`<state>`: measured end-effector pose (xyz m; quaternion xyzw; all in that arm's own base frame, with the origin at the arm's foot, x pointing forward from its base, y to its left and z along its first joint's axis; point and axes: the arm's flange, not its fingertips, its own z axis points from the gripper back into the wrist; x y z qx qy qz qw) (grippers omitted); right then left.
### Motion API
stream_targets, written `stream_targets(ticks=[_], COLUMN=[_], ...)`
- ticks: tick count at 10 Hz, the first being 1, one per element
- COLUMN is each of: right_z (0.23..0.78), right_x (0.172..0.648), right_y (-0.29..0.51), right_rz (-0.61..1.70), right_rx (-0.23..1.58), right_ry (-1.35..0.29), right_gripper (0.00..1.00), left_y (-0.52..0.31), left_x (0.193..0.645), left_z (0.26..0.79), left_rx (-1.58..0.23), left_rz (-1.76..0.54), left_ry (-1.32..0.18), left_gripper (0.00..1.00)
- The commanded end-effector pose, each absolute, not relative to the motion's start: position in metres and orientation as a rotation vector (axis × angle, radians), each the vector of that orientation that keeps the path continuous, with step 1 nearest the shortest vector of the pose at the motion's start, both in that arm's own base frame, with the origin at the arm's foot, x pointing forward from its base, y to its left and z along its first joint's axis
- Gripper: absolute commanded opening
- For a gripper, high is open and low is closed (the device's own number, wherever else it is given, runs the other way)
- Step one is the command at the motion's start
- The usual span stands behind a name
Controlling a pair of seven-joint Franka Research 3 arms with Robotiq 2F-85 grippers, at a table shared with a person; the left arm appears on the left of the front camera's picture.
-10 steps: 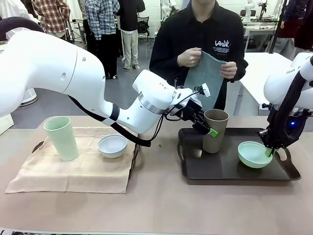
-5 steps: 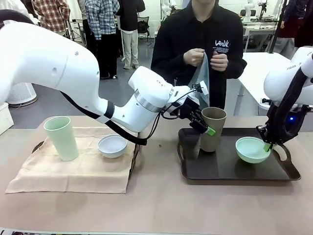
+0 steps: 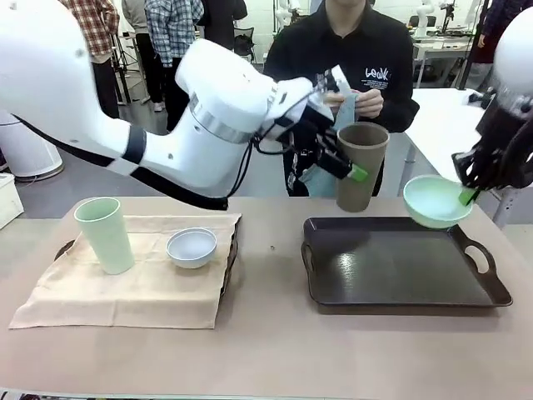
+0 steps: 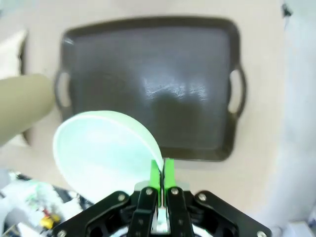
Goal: Set up a tray with a mat and arrange the tableware.
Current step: Pick up the Picnic Bowl and Reusable plastic cup from the Handle tray in front of the human's position and hold them in the air, then place the Picnic Bowl and Reusable plastic cup back onto the Handle tray in front of the human's position.
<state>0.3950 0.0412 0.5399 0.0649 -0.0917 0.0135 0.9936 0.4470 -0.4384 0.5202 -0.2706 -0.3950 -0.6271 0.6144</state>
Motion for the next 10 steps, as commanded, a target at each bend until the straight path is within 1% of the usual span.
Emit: stream_targets(ticks=[1, 2, 10], right_z=[0.555, 0.54, 0.54], right_x=[0.385, 0.395, 0.395], right_y=[0.037, 0.041, 0.041], right_rz=[0.04, 0.027, 0.027], right_rx=[0.093, 0.13, 0.13], right_ry=[-0.228, -0.184, -0.184], right_gripper=[0.0, 0.0, 0.0], left_y=[-0.422, -0.438, -0.438], left_x=[0.422, 0.447, 0.447], left_z=[0.538, 0.52, 0.52], left_rx=[-0.56, -0.624, -0.624], left_rz=[-1.443, -1.445, -1.445], left_ry=[-0.948, -0.91, -0.91], left_gripper=[0.0, 0.0, 0.0])
